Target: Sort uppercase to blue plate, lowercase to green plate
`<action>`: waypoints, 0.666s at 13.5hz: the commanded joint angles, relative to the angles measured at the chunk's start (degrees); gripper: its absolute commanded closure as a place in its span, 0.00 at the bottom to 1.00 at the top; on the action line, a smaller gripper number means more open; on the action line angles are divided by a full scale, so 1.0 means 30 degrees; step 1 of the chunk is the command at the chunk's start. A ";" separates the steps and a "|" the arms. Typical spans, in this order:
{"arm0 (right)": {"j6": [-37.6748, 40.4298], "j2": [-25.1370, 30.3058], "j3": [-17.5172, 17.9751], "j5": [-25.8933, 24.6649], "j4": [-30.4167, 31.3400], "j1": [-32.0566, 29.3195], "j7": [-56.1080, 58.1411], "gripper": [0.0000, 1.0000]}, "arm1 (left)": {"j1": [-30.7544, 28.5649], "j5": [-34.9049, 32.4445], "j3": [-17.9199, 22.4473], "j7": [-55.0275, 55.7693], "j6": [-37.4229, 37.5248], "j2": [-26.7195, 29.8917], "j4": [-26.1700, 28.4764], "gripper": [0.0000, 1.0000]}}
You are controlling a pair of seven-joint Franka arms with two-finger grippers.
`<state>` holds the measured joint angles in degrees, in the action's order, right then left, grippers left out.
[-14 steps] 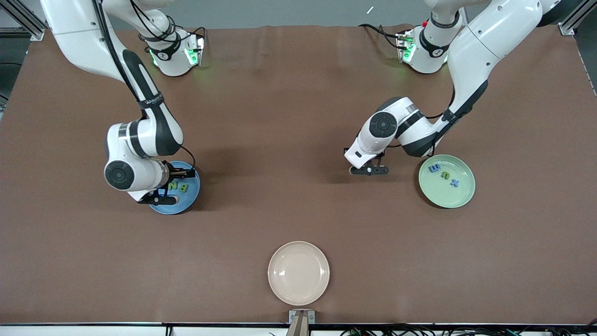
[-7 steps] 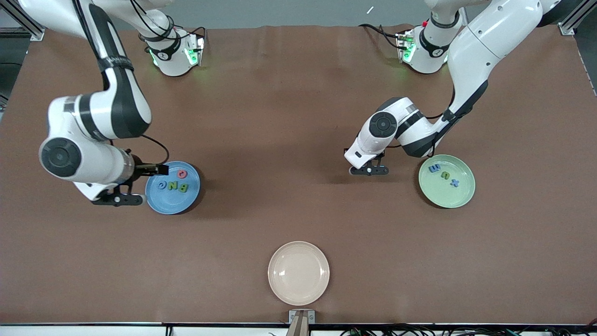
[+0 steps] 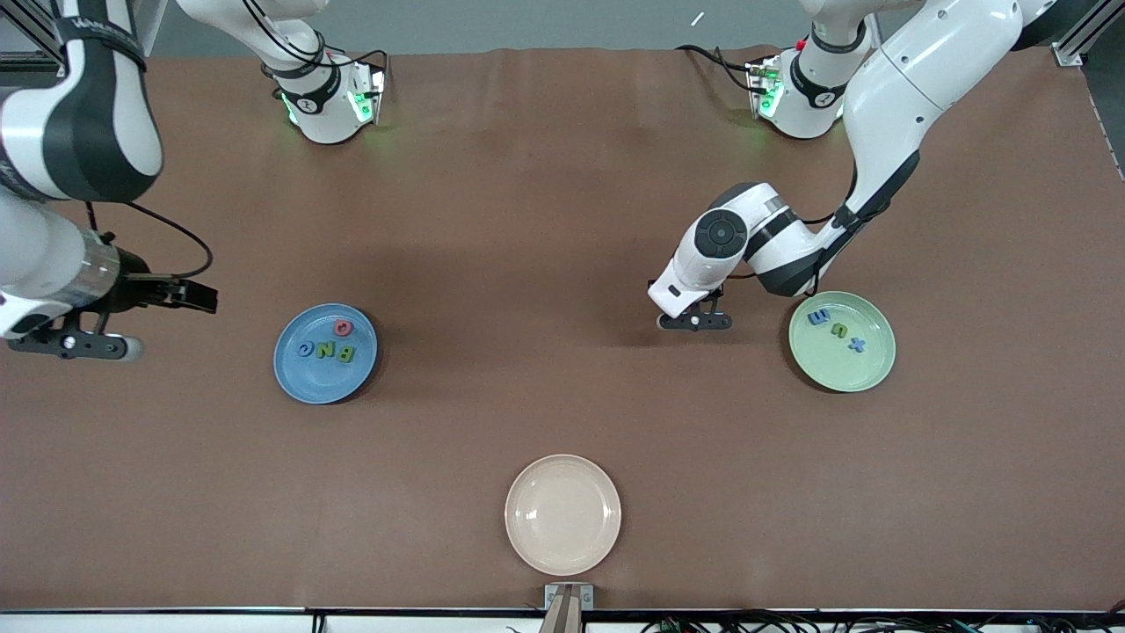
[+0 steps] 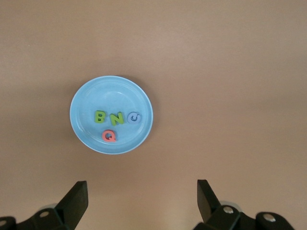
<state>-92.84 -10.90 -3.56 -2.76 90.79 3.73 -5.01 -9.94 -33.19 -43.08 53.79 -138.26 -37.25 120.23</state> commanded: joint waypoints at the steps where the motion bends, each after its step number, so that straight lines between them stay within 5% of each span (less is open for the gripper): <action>1: 0.1119 0.0031 0.0280 -0.0281 -0.1051 -0.0861 0.0701 0.00 | 0.0209 -0.0744 0.0240 0.0322 -0.0321 -0.0329 -0.0175 0.79; 9: 0.1063 -0.0555 0.0338 -0.0311 -0.3134 -0.1799 0.2254 0.00 | -0.0784 -0.0773 0.0210 -0.0669 0.0147 0.0988 -0.1256 0.82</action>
<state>-90.35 -11.40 -3.58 -2.80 83.76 -0.76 1.31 -11.34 -34.70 -42.54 53.23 -138.39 -36.75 117.09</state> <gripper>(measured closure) 0.000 0.617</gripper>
